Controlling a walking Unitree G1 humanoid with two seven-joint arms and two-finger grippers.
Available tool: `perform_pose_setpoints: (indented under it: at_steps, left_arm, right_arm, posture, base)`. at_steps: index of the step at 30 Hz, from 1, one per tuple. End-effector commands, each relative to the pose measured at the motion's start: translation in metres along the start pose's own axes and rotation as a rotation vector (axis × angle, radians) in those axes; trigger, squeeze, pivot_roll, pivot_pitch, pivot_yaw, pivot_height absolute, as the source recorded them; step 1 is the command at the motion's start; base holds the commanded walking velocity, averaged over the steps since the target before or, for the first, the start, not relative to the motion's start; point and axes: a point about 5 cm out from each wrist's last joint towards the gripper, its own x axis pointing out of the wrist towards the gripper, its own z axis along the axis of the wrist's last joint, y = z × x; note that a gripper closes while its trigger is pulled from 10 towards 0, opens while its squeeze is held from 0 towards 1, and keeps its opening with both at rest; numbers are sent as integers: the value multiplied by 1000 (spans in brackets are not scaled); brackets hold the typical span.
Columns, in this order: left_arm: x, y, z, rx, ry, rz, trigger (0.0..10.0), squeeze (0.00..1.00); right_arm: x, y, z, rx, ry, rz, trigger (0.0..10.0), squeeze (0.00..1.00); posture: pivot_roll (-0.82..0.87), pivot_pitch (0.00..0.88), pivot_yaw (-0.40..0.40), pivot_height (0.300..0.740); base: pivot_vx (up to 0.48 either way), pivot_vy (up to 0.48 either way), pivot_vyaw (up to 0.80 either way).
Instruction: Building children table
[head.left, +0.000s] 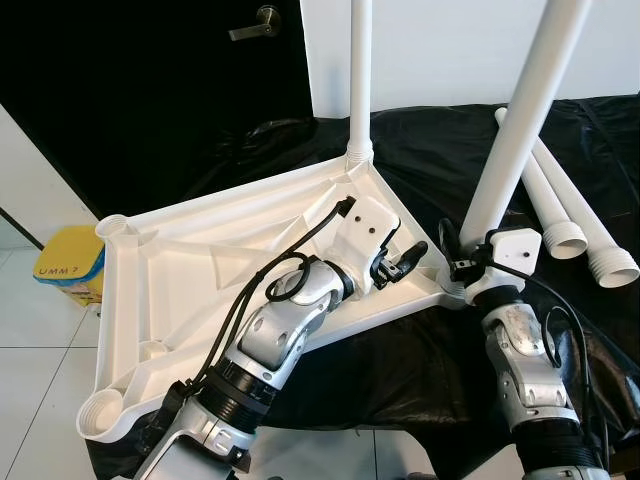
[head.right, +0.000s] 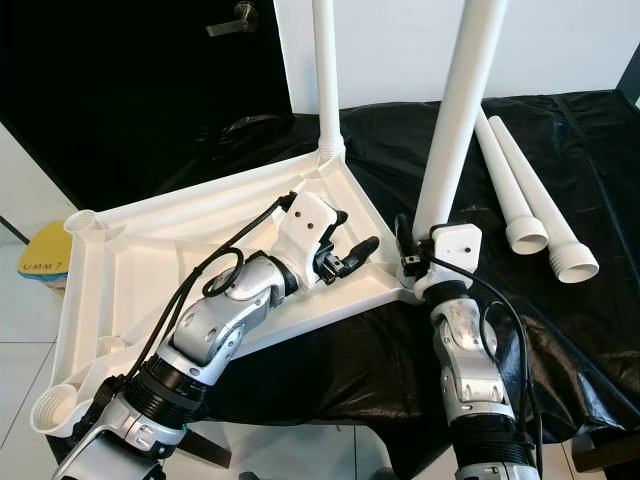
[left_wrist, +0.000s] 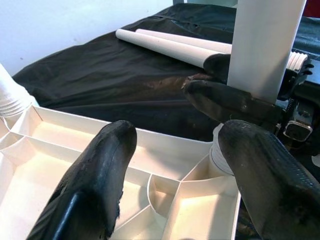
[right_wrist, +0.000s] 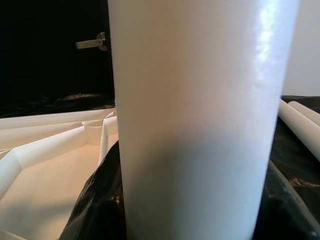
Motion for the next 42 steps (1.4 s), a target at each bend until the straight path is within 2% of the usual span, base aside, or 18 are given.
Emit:
perform_pose_setpoints:
  at_steps: [1,6,11,15,17,20,22,23,25,27,30,33,35,37,40,42]
  left_arm:
    - [-2,-7,0,-1,7,-127,10000,0]
    - [-2,-7,1,-1,7,-124,10000,0]
    - [-2,-6,2,-1,8,-123,10000,0]
    - [-1,-6,2,-3,8,-122,10000,0]
    - [-1,-6,2,-3,8,-122,10000,0]
    - [0,-6,2,-5,6,-121,10000,0]
    - [0,-6,2,-5,6,-121,10000,0]
    - [0,-6,3,-5,6,-120,10000,0]
    - [0,-6,3,-5,6,-120,10000,0]
    - [0,-6,4,-3,4,-118,10000,0]
    - [0,-7,4,-1,3,-117,10000,0]
    - [-2,-7,5,2,4,-118,10000,0]
    - [-2,-7,5,2,4,-118,10000,0]
    - [-3,-6,4,7,8,-119,10000,0]
    - [-3,-6,4,7,8,-119,10000,0]
    - [-2,-5,5,11,8,-116,10000,0]
  right_arm:
    - [-22,12,-51,69,291,-5,10000,0]
    - [-26,14,-51,64,274,-10,10000,0]
    - [-33,15,-49,97,243,-76,10000,0]
    - [-37,12,-49,71,228,-184,10000,0]
    - [-37,12,-49,71,228,-184,10000,0]
    - [-38,8,-49,38,217,-306,10000,0]
    - [-38,8,-49,38,217,-306,10000,0]
    - [-38,7,-48,11,209,-366,10000,0]
    - [-38,7,-48,11,209,-366,10000,0]
    - [-36,6,-46,-8,186,-446,10000,0]
    - [-36,5,-45,-11,174,-470,10000,0]
    - [-38,0,-45,-31,168,-533,10000,0]
    - [-38,0,-45,-31,168,-533,10000,0]
    - [-40,-7,-45,-60,168,-612,10000,0]
    - [-40,-7,-45,-60,168,-612,10000,0]
    - [-41,-13,-44,-78,167,-692,10000,0]
  posture:
    - [-189,87,132,740]
    - [-190,89,134,740]
    - [-191,93,136,740]
    - [-192,97,135,740]
    - [-192,97,135,740]
    - [-189,96,136,740]
    - [-189,96,136,740]
    - [-182,95,136,740]
    - [-182,95,136,740]
    - [-169,93,139,740]
    - [-161,92,143,740]
    - [-156,91,148,740]
    - [-156,91,148,740]
    - [-152,89,149,740]
    - [-152,89,149,740]
    - [-145,90,148,740]
  base:
    - [0,0,0]
    - [0,0,0]
    - [0,0,0]
    - [0,0,0]
    - [0,0,0]
    - [0,0,0]
    - [0,0,0]
    - [0,0,0]
    - [0,0,0]
    - [0,0,0]
    - [0,0,0]
    - [0,0,0]
    - [0,0,0]
    - [0,0,0]
    - [0,0,0]
    - [0,0,0]
